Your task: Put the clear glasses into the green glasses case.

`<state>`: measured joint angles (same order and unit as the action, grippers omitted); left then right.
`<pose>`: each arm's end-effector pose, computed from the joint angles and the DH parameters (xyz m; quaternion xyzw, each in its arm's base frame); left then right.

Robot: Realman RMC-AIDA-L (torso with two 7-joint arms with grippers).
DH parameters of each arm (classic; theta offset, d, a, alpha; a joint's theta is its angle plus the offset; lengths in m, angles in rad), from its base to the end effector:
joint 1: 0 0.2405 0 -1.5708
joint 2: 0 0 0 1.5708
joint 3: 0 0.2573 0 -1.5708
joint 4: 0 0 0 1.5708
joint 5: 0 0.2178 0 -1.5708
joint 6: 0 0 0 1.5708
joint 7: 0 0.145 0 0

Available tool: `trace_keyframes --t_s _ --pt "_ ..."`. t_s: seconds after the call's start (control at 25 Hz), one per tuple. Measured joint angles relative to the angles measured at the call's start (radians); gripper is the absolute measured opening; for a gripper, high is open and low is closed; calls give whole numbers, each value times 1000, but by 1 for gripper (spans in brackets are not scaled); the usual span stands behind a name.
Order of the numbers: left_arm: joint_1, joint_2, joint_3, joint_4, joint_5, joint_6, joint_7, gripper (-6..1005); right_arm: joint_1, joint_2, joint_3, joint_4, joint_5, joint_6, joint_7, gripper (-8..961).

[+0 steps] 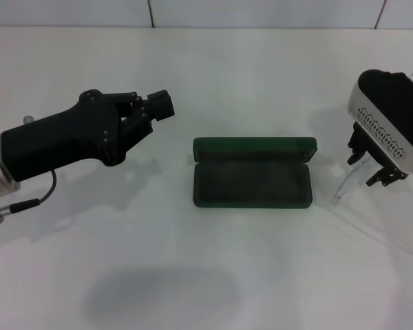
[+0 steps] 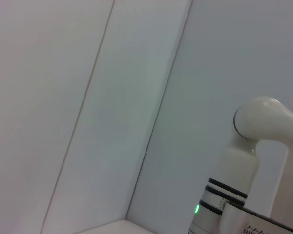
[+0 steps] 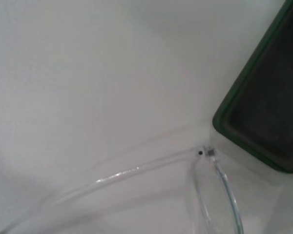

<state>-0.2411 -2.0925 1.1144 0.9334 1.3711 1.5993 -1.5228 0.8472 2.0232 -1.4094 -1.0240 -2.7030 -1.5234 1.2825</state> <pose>-0.2274 0.2949 0.0220 -0.8815 -0.2052 -0.4103 0.1121 0.1787 0.4017 -0.0087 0.8990 0.2922 0.3252 0.0268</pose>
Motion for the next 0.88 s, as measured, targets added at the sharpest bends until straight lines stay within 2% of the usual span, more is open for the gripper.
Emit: trace_keyframes --t_s 0.4,0.6,0.72,0.88 --pt "4 -1 -1 -8 -5 1 2 47 1 0 -4 -12 1 -15 39 243" --pt "5 0 -1 -27 -18 1 9 47 -9 0 -5 -42 0 -24 60 140" --pt "5 2 -2 -43 -29 1 20 47 -20 1 -6 -77 3 -69 79 141" --pt "5 2 -3 -47 -31 7 24 47 -80 4 -9 -226 20 -174 122 136"
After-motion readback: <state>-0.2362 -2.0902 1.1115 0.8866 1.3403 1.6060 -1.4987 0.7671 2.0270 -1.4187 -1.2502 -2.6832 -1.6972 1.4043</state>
